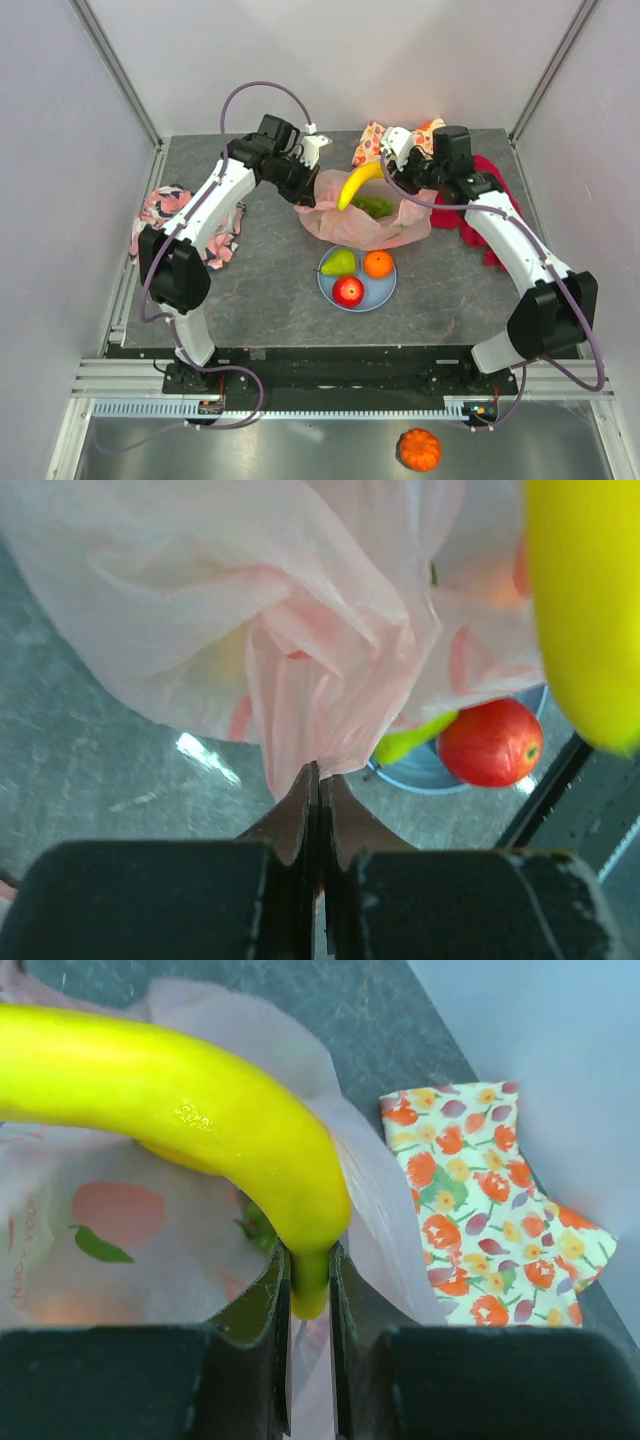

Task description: Take the fake fruits out of the plastic bag

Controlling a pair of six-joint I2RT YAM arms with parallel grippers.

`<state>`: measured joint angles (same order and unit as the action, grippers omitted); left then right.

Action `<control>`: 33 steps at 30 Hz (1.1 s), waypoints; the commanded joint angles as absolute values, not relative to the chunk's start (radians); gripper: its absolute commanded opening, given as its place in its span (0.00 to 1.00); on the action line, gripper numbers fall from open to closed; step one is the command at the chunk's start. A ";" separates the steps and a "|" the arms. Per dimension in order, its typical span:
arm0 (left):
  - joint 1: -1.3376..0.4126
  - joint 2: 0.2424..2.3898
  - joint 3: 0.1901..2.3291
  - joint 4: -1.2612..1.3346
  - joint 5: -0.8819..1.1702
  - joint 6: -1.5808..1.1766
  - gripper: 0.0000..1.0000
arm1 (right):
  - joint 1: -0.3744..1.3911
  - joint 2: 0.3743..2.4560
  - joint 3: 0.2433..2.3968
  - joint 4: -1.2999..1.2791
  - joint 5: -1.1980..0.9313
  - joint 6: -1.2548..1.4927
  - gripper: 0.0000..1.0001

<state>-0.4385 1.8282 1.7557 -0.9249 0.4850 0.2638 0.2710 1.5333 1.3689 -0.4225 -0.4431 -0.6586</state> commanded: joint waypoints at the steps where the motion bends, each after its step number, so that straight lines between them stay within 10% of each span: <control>1: -0.434 1.891 1.928 -0.882 0.454 0.230 0.02 | 0.273 1.508 1.270 -0.275 -0.405 -0.543 0.11; 21: -0.400 2.143 2.414 -0.799 0.393 -0.026 0.02 | 0.411 1.312 1.349 -0.181 -0.569 -0.206 0.04; 33: -0.384 2.125 2.422 -0.778 0.413 -0.038 0.02 | 0.469 1.400 1.258 0.340 -0.086 -0.293 0.00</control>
<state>-0.3927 2.1410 2.3798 -0.8230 0.3950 -0.0006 0.4683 1.3884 1.1316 0.0887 -0.1783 -0.2119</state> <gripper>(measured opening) 0.032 0.193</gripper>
